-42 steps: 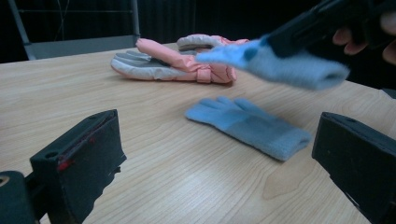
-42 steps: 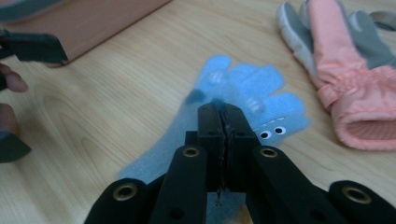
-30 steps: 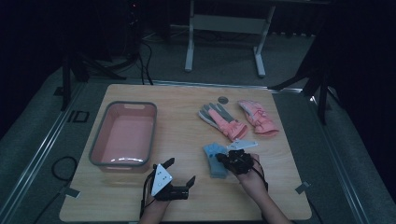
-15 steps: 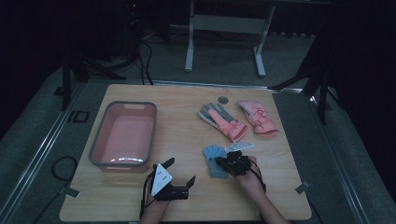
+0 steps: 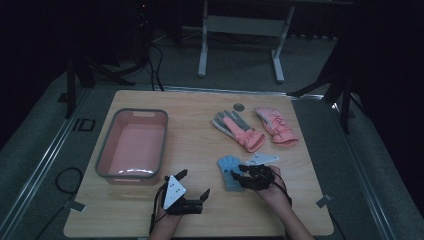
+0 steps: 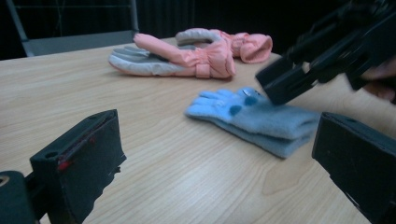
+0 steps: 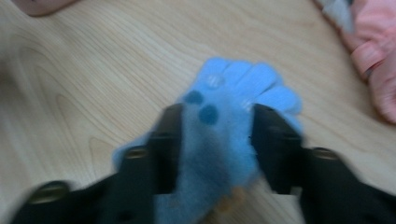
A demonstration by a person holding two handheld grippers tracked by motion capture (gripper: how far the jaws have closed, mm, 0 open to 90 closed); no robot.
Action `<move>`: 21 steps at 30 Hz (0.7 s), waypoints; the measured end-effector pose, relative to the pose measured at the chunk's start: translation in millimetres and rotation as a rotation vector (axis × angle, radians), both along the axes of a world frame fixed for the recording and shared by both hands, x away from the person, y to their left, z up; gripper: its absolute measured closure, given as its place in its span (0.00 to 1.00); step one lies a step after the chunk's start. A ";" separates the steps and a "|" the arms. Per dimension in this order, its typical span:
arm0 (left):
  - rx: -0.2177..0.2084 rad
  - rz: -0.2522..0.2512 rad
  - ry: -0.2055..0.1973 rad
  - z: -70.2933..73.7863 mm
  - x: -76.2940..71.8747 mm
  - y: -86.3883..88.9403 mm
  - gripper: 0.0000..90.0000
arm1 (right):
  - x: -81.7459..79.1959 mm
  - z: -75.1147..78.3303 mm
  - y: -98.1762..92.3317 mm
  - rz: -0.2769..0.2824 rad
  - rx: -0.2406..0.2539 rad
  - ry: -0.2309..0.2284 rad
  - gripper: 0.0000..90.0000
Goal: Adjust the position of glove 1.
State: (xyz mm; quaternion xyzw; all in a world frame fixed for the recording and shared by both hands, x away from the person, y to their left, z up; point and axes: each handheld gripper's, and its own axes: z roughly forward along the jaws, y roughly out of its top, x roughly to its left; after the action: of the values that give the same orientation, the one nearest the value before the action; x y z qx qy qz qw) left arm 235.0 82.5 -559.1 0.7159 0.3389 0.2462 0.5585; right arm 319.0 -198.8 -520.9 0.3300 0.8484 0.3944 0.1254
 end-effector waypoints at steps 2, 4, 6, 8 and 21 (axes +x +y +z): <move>0.013 -0.030 0.014 0.7 1.7 -3.8 0.02 | -2.5 3.2 -7.6 -0.014 0.031 -0.027 0.34; 0.017 -0.061 0.025 2.2 4.6 -7.3 0.02 | -2.3 4.8 -15.4 -0.022 0.052 -0.029 0.19; 0.023 -0.070 0.025 3.4 5.9 -9.1 0.05 | -0.9 5.1 -19.9 -0.018 0.070 -0.013 0.15; 0.050 -0.133 0.063 6.9 10.9 -14.1 0.08 | 3.5 4.2 -33.6 -0.027 0.088 0.001 0.15; 0.248 -0.374 0.059 13.4 24.7 -54.5 0.22 | 4.2 11.0 -41.9 -0.031 0.149 0.008 0.14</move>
State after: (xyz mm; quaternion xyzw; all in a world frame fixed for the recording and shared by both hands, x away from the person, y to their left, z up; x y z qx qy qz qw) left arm 259.6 28.0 -545.7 0.8363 0.1837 0.1573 0.4920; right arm 323.2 -240.7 -509.9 0.3531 0.8121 0.4530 0.1035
